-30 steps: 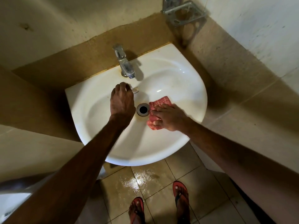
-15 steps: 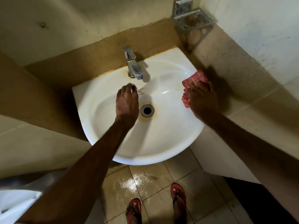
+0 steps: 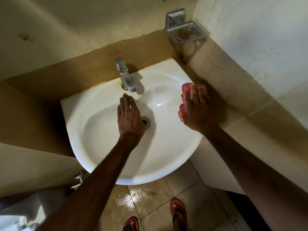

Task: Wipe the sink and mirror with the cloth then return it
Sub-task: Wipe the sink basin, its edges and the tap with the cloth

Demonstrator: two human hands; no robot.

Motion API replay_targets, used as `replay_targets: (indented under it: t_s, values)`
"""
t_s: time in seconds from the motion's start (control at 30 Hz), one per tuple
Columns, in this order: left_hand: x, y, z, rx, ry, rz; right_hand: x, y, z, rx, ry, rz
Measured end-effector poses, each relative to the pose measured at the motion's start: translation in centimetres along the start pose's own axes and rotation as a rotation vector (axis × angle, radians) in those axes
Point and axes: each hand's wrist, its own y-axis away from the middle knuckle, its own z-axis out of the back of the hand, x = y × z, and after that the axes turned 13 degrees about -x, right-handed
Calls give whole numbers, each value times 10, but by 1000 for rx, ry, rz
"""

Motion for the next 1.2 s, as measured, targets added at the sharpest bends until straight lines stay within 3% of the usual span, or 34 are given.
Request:
replay_targets:
  t_s: [0.23, 0.57, 0.73, 0.97, 1.2]
  values:
    - [-4, -4, -4, -21, -130, -48, -16, -63, -21, -72, -65, 144]
    - [0, -3, -2, -48, -144, -73, -21, -13, -15, -120, -181, 123]
    - [-1, -4, -2, -47, -158, -72, -20, -48, -26, -150, -174, 157]
    - [-4, -5, -5, -35, -201, -75, -18, -112, -29, 34, -232, 150]
    - [-2, -6, -3, -60, -185, -78, -21, -84, -24, -89, -346, 144]
